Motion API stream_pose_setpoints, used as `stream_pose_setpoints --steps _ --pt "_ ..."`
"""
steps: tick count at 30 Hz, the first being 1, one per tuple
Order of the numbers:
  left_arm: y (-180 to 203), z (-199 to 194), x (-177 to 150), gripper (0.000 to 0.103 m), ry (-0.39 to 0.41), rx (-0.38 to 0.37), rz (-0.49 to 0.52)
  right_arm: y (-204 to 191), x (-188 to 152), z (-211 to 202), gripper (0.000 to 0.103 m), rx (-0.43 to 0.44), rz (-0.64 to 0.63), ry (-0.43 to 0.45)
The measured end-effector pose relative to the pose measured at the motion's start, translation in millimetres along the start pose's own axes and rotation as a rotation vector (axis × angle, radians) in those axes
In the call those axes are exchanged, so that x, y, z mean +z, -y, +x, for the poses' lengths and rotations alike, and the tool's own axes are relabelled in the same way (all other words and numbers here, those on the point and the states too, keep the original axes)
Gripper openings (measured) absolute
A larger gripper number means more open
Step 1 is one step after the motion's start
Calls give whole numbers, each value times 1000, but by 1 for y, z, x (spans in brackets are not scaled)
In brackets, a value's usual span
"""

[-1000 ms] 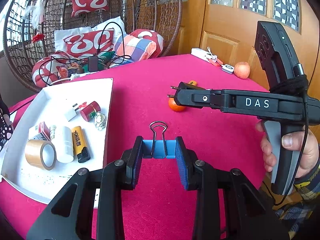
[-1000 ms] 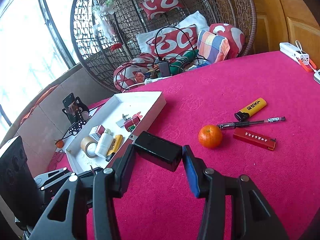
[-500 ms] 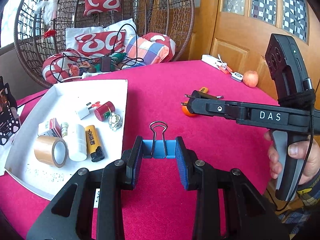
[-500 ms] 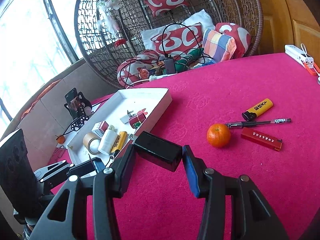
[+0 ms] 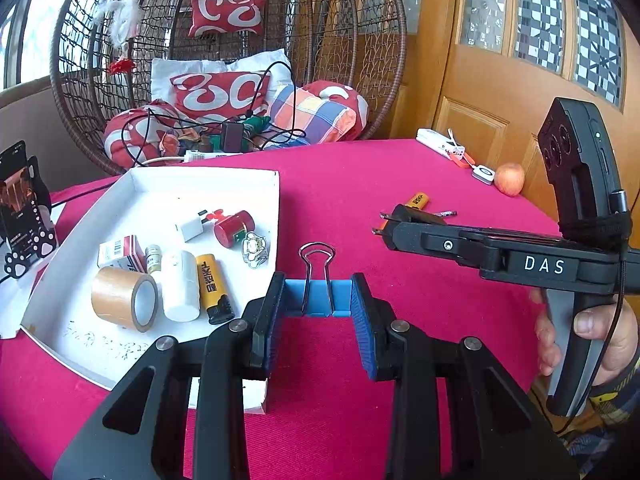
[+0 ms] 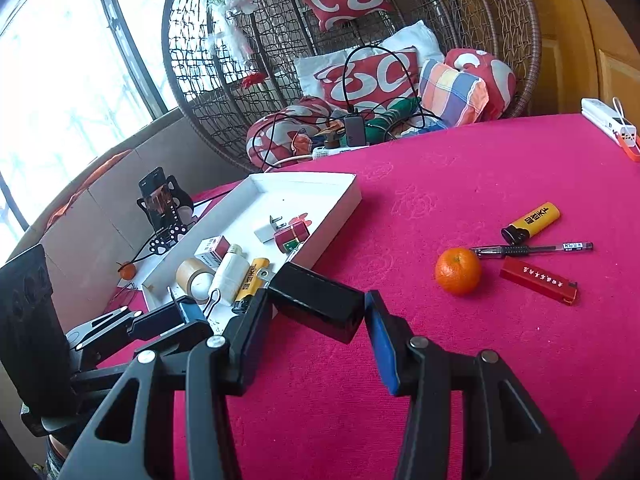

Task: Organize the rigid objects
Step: 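Carry the binder clip and black charger into the white tray and open both tools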

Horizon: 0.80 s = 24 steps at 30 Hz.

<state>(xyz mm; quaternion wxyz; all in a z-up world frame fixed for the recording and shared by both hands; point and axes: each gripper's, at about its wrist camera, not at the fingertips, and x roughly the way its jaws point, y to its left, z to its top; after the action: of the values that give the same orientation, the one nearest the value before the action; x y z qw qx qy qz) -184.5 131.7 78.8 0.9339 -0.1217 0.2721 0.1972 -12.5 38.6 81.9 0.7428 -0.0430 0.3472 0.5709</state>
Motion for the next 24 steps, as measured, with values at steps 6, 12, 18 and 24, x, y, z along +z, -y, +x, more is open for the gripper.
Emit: stream_pose_setpoints --steps 6,12,18,24 --pt "-6 -4 1 31 14 8 -24 -5 1 -1 47 3 -10 3" --pt "-10 -7 -1 31 23 10 -45 -7 0 1 47 8 -16 1" --pt "-16 -10 1 31 37 23 -60 -10 5 2 47 16 -25 6" --pt "-28 -15 9 31 55 33 -76 -17 16 2 47 18 -50 22"
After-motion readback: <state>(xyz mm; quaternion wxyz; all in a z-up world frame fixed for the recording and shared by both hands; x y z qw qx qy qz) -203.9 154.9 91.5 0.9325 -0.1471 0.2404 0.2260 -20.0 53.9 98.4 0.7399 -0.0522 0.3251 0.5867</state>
